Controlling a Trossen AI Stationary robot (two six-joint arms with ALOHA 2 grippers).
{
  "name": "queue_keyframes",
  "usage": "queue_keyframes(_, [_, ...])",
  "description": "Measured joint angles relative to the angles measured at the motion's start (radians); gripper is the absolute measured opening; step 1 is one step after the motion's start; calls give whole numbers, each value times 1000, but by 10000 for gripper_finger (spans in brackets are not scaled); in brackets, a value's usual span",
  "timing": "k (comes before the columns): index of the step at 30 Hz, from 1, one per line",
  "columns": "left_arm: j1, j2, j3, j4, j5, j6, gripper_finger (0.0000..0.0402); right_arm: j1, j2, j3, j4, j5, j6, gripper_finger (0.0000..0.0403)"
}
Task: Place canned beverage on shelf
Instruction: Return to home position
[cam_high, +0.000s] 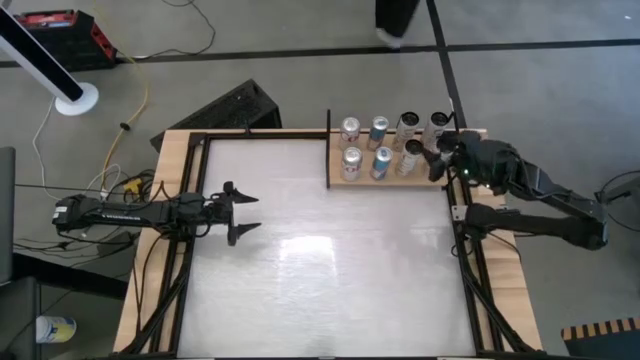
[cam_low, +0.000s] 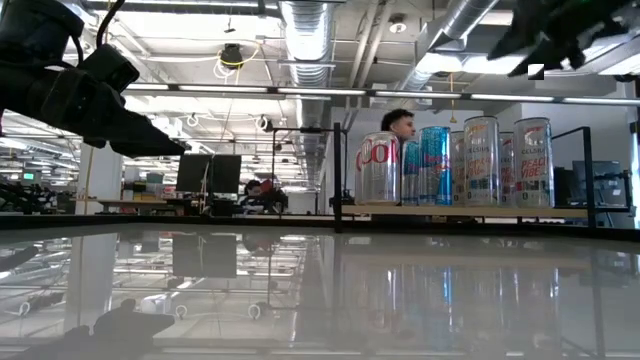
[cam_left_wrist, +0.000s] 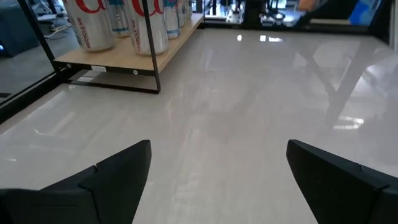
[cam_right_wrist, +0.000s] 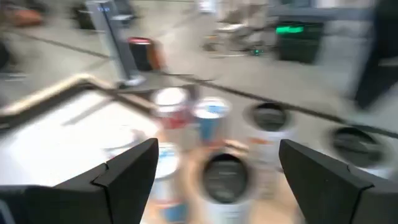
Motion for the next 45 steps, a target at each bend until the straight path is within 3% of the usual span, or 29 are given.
queue_keyframes(4, [0, 0, 3, 40, -4, -31, 359, 129, 6, 6, 17, -79, 55, 352])
queue_keyframes(8, [0, 0, 28, 40, -16, -36, 359, 319, 16, -21, 23, -80, 127, 331])
queue_keyframes(11, [0, -1, 39, 40, -17, -39, 359, 488, 27, -63, 51, -22, 157, 309])
queue_keyframes(16, [0, -1, 42, 80, -70, -9, 359, 763, 31, -223, 280, 179, 89, 274])
queue_keyframes(20, [0, -1, 43, 92, -128, 34, 359, 871, 32, -360, 434, 346, 48, 246])
queue_keyframes(23, [0, -1, 43, 143, -115, 64, 359, 864, 18, -418, 466, 393, 54, 218])
queue_keyframes(28, [0, -1, 44, 202, -114, 68, 359, 776, -5, -485, 492, 354, 73, 169])
queue_keyframes(37, [1, -1, 44, 254, -142, 65, 359, 586, -3, -523, 657, -107, -149, 101])
queue_keyframes(45, [1, -1, 44, 309, -170, 30, 359, 563, -24, -629, 739, -253, -180, 62])
